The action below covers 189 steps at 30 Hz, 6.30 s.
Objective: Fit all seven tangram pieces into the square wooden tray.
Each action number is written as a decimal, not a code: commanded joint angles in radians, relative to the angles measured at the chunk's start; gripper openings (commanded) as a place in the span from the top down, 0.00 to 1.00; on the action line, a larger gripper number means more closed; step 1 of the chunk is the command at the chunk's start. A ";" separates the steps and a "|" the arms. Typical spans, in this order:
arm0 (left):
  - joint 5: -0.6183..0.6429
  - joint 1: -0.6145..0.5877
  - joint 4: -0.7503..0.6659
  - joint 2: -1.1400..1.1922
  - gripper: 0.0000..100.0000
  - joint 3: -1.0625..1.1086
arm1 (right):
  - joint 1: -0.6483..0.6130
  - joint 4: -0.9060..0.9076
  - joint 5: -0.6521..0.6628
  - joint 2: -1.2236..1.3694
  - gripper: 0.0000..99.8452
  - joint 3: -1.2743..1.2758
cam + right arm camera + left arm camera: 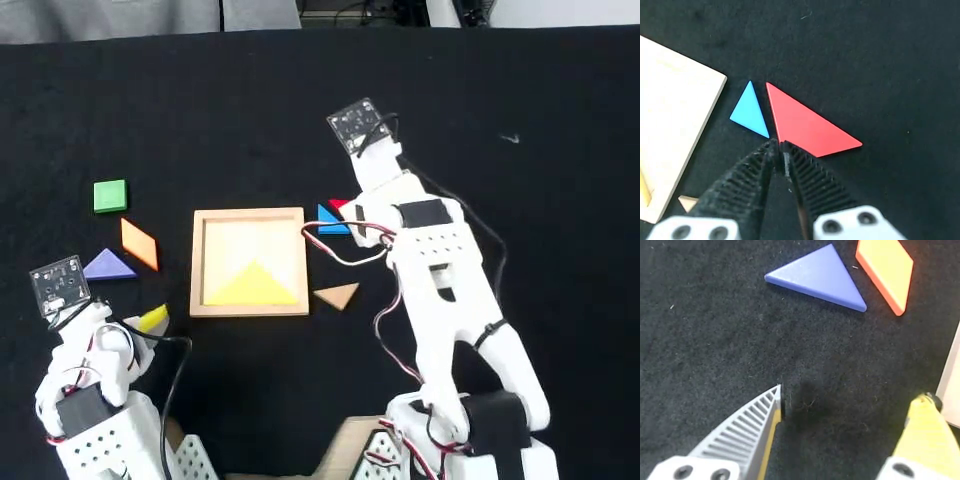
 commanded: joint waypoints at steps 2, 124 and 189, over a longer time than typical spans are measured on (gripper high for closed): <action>0.002 -0.004 0.006 -0.008 0.61 0.019 | 0.009 -0.020 -0.009 0.004 0.91 -0.001; -0.006 -0.008 0.012 -0.008 0.61 0.019 | 0.018 0.172 0.146 0.532 0.71 -0.309; -0.006 -0.008 0.012 -0.008 0.61 0.019 | -0.186 0.598 -0.417 0.200 0.99 -0.690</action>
